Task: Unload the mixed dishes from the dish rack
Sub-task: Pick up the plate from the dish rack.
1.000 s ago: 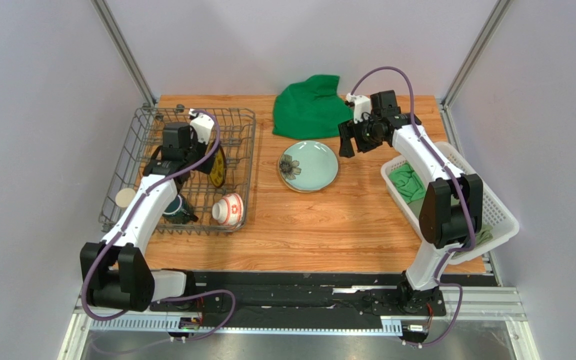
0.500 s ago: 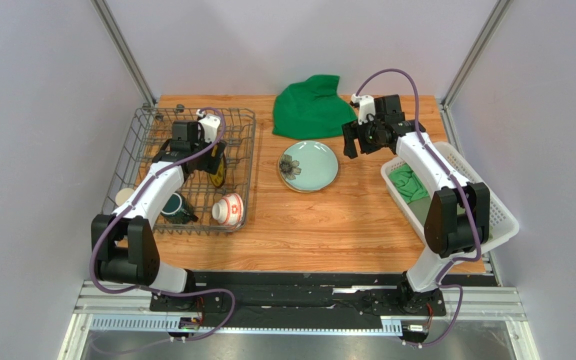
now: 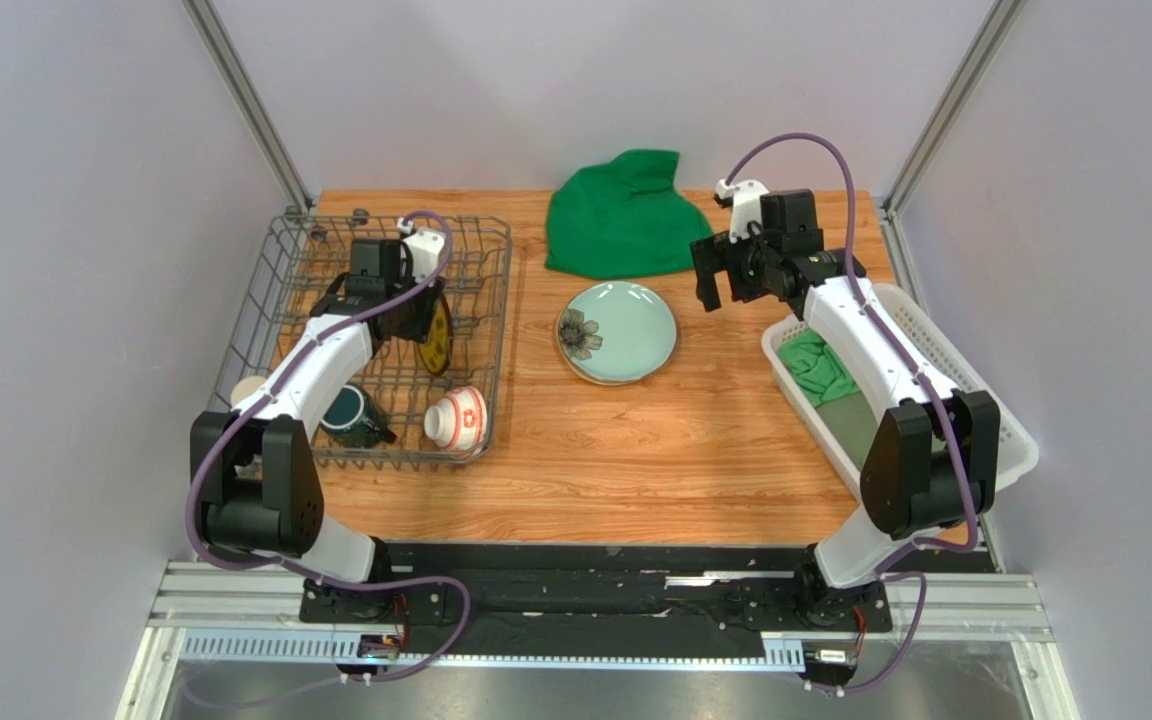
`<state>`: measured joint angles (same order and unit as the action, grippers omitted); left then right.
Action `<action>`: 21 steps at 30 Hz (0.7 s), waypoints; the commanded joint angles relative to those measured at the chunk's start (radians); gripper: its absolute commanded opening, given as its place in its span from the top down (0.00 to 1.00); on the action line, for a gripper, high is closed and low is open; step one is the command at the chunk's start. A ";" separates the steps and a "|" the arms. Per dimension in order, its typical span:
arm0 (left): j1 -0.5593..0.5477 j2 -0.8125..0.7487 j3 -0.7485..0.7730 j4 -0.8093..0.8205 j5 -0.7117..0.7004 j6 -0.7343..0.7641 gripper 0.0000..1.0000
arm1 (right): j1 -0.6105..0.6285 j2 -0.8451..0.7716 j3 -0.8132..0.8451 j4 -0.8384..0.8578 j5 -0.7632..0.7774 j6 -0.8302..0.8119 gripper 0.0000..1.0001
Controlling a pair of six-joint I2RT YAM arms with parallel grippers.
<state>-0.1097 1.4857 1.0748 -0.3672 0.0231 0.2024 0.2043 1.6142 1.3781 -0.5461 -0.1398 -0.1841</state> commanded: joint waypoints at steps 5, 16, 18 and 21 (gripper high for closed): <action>-0.002 -0.001 0.054 -0.006 0.035 -0.018 0.61 | -0.002 -0.054 -0.010 0.063 0.034 -0.023 0.01; -0.002 -0.025 0.137 -0.056 0.037 -0.069 0.91 | -0.003 -0.016 -0.010 0.061 0.049 -0.038 0.01; -0.002 -0.016 0.158 -0.088 0.028 -0.092 1.00 | -0.003 -0.014 -0.010 0.061 0.051 -0.038 0.01; -0.002 -0.013 0.198 -0.127 0.021 -0.123 1.00 | -0.003 -0.011 -0.011 0.061 0.049 -0.043 0.01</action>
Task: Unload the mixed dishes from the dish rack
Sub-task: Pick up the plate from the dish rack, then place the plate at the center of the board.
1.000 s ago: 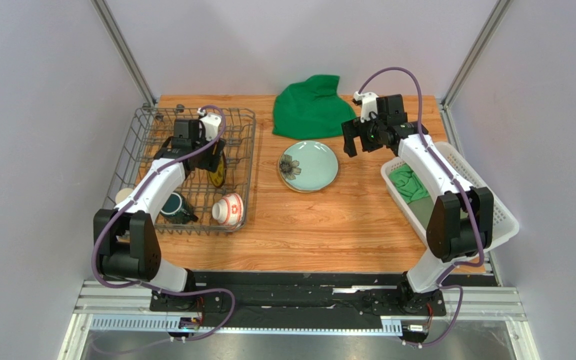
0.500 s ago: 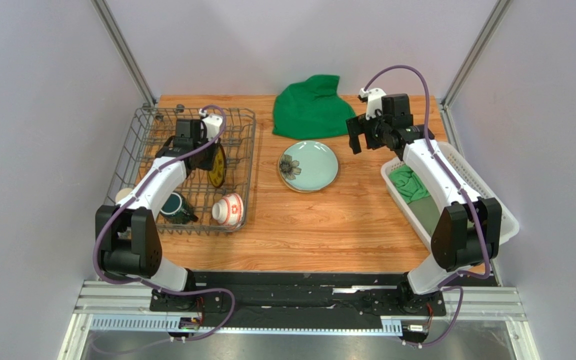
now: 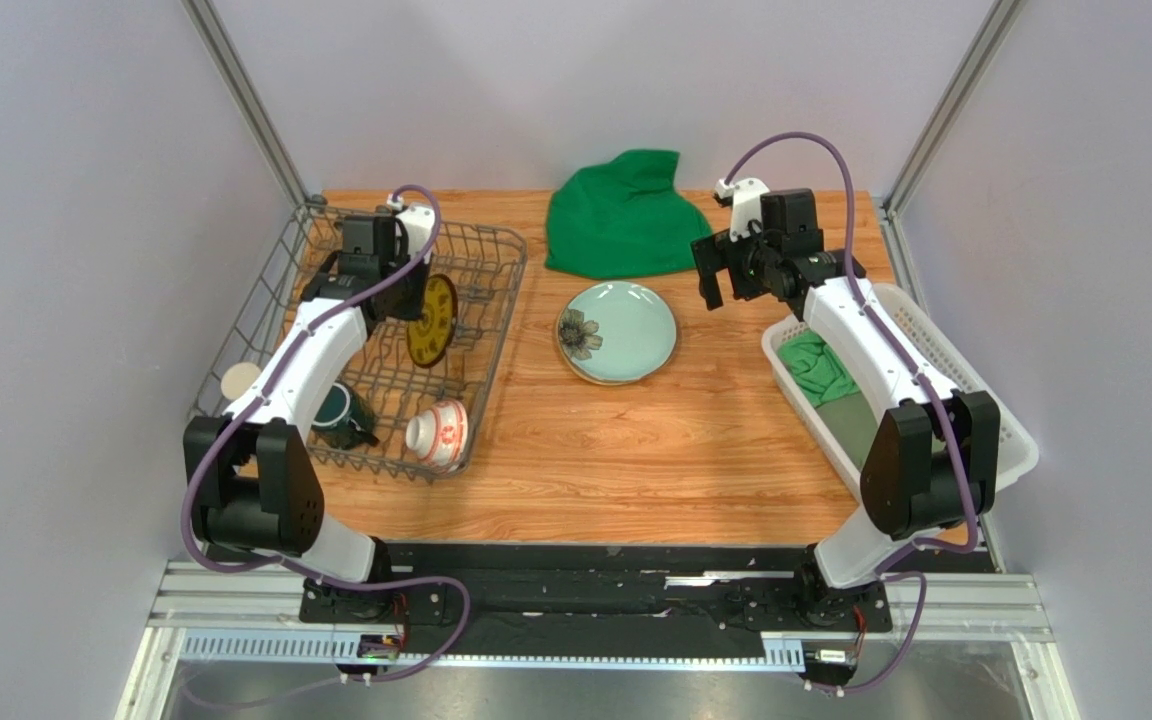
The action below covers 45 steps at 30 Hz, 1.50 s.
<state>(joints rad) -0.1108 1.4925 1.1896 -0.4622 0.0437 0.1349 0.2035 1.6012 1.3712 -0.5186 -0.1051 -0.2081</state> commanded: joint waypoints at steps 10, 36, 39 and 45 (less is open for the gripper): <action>-0.001 -0.073 0.153 -0.073 0.011 -0.075 1.00 | -0.003 -0.003 -0.007 0.032 -0.027 -0.017 0.01; -0.112 -0.101 0.174 0.040 0.588 -0.178 1.00 | -0.004 -0.073 0.000 -0.006 -0.458 0.035 0.03; -0.138 -0.029 0.203 0.051 0.601 -0.181 1.00 | -0.004 -0.083 -0.003 -0.001 -0.456 0.038 0.03; -0.184 0.150 0.289 0.105 0.619 -0.216 1.00 | -0.004 -0.106 -0.021 0.015 -0.447 0.047 0.03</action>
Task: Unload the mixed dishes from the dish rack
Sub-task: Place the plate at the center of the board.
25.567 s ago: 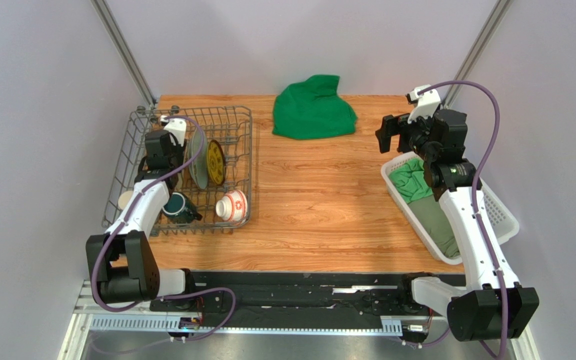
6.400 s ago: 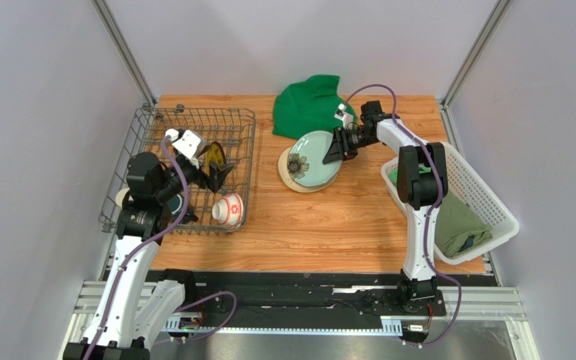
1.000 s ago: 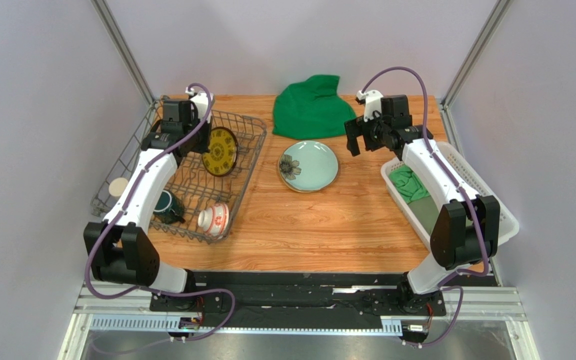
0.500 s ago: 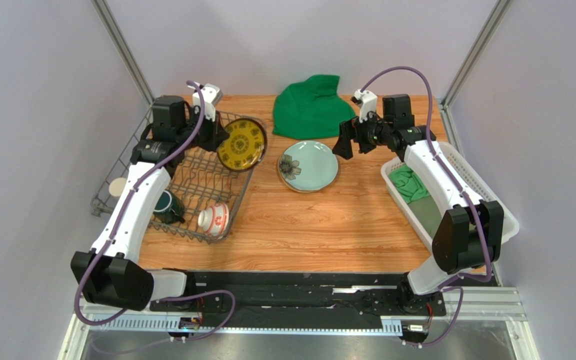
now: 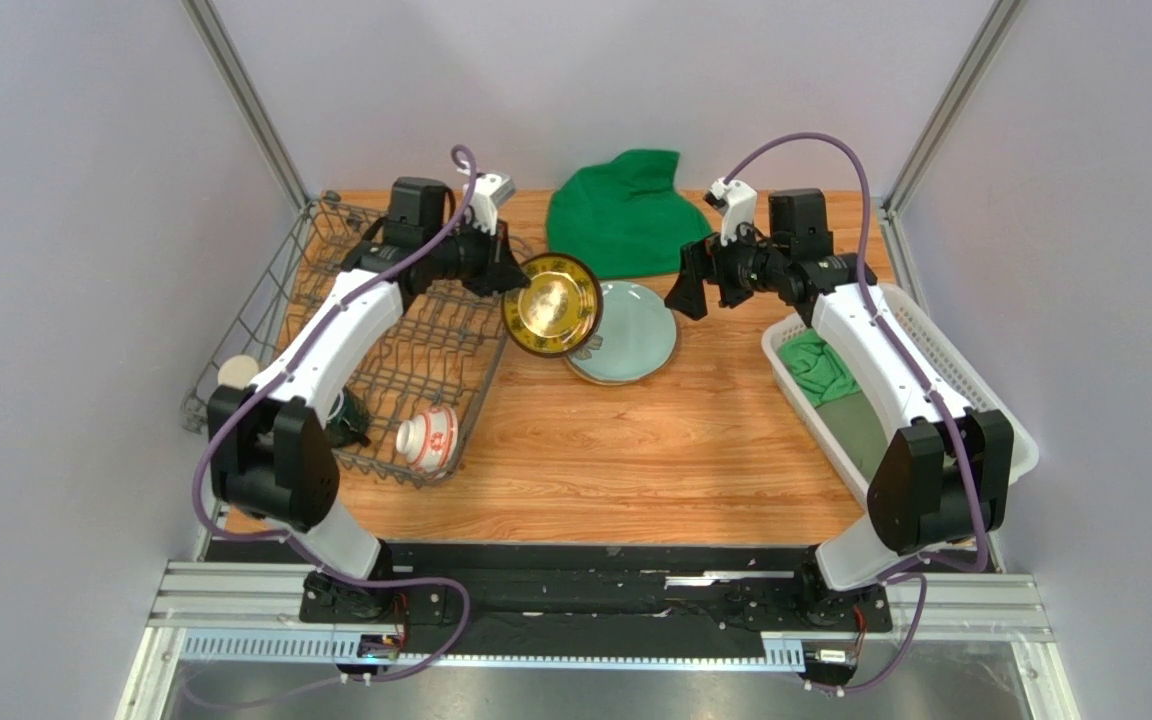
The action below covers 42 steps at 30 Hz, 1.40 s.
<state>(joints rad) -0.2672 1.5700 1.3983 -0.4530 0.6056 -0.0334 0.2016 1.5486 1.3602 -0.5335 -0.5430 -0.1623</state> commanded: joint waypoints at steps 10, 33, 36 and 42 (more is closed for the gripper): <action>-0.092 0.389 0.307 0.094 0.092 -0.114 1.00 | -0.002 -0.055 -0.024 0.043 -0.017 0.000 0.03; -0.124 0.617 0.403 0.111 0.086 -0.158 1.00 | -0.002 -0.039 -0.032 0.038 -0.026 -0.006 0.03; -0.130 0.630 0.406 0.114 0.083 -0.158 1.00 | -0.004 -0.038 -0.032 0.038 -0.025 -0.009 0.03; -0.130 0.645 0.407 0.105 0.079 -0.151 0.99 | -0.007 -0.035 -0.032 0.033 -0.031 -0.013 0.03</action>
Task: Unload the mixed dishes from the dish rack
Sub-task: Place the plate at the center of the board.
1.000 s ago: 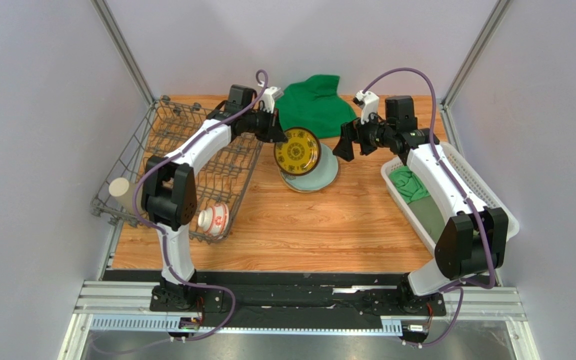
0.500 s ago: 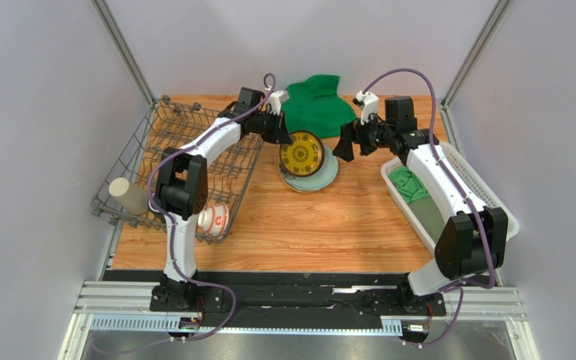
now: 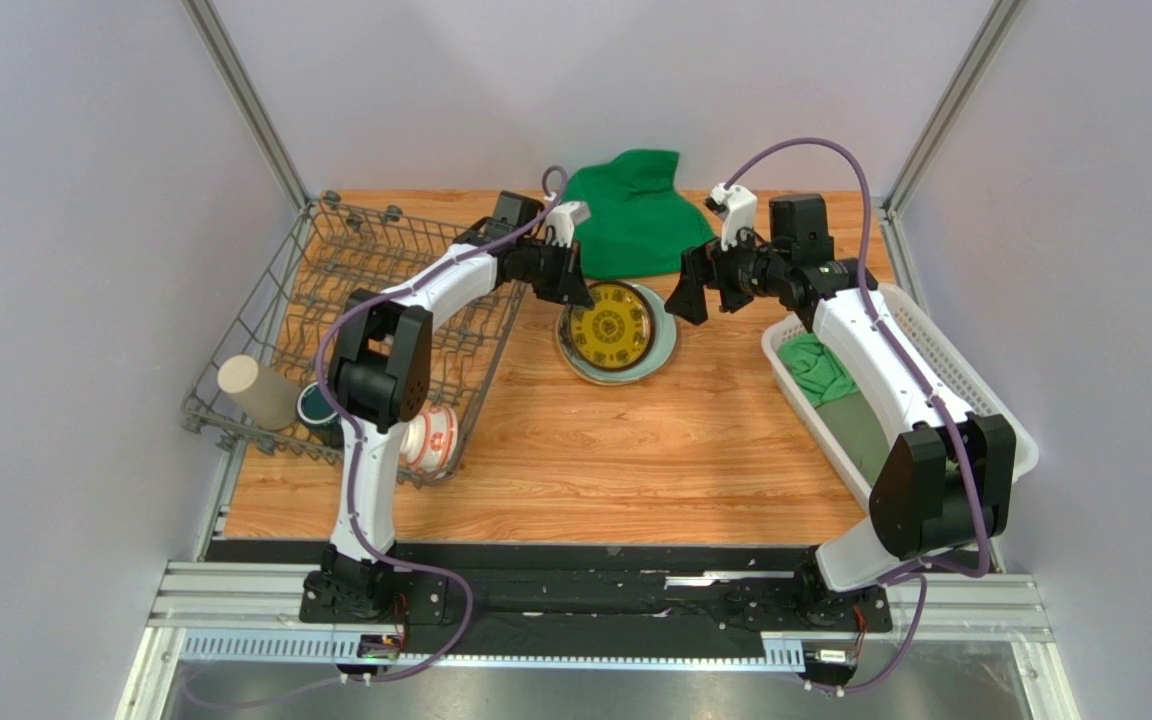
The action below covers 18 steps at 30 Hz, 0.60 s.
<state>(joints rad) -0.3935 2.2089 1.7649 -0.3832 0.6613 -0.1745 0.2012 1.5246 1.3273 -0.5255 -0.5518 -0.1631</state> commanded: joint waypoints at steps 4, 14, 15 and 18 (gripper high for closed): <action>-0.005 0.009 0.042 0.035 0.021 -0.010 0.94 | -0.006 -0.007 0.001 0.024 -0.025 -0.013 0.03; -0.007 0.034 0.074 0.007 0.015 0.001 0.71 | -0.011 -0.001 0.003 0.018 -0.036 -0.010 0.03; -0.007 0.037 0.077 0.006 0.015 0.003 0.70 | -0.013 -0.001 0.004 0.018 -0.037 -0.010 0.03; -0.005 0.043 0.084 -0.002 0.011 0.012 0.68 | -0.011 0.003 0.004 0.016 -0.037 -0.012 0.03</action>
<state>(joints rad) -0.3935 2.2395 1.7992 -0.3862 0.6640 -0.1764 0.1947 1.5249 1.3273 -0.5262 -0.5697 -0.1650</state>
